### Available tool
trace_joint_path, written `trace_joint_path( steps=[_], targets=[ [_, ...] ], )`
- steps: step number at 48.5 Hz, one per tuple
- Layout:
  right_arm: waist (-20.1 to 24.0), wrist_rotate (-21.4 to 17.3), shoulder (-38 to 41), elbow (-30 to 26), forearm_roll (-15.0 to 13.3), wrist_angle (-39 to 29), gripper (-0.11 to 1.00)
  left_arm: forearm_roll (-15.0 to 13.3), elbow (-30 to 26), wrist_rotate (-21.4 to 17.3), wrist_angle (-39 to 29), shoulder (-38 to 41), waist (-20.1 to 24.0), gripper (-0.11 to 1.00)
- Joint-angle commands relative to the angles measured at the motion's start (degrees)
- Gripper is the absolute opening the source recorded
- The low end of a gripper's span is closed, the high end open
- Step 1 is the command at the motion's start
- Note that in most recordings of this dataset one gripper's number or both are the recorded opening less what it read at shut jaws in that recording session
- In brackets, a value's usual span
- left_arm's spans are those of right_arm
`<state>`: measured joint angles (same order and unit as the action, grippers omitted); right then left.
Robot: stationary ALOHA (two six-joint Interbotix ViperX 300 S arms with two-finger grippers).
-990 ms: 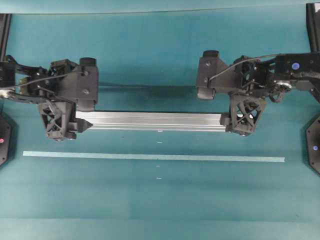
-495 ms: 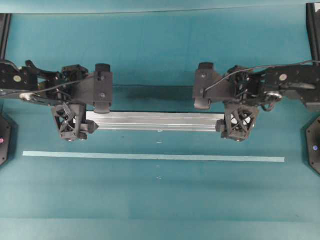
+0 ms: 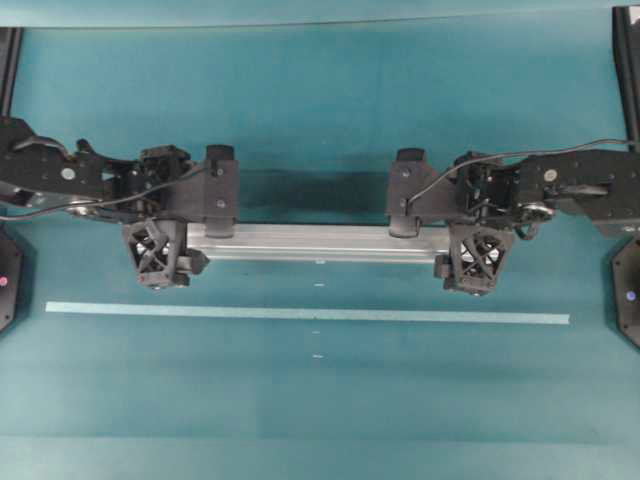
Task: Lift the metal rail with both hands and move it towards you.
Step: 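Lower both grippers over the rail ends and close them on it, then lift the rail off the table with both grippers together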
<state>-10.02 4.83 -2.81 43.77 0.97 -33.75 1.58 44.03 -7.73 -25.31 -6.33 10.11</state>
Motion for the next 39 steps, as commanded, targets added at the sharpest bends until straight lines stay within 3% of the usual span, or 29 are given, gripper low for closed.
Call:
trace_joint_path(
  steps=[1,14,31,39],
  targets=[
    [0.3,0.1,1.3,0.4,0.2,1.9,1.0,0.1,-0.1,-0.1,2.2,1.0,0.4,0.95],
    [0.1,0.1,4.7,1.6,0.2,6.3,1.0,0.1,0.1,-0.1,4.9,4.6,0.8,0.95],
    [-0.1,-0.4,4.7,1.4,0.4,6.4,1.0,0.1,0.1,0.0,6.3,4.6,0.8,0.94],
    [0.8,-0.4,4.6,1.0,1.1,6.1,0.94,0.1,0.2,0.0,6.1,4.4,0.5,0.85]
  ],
)
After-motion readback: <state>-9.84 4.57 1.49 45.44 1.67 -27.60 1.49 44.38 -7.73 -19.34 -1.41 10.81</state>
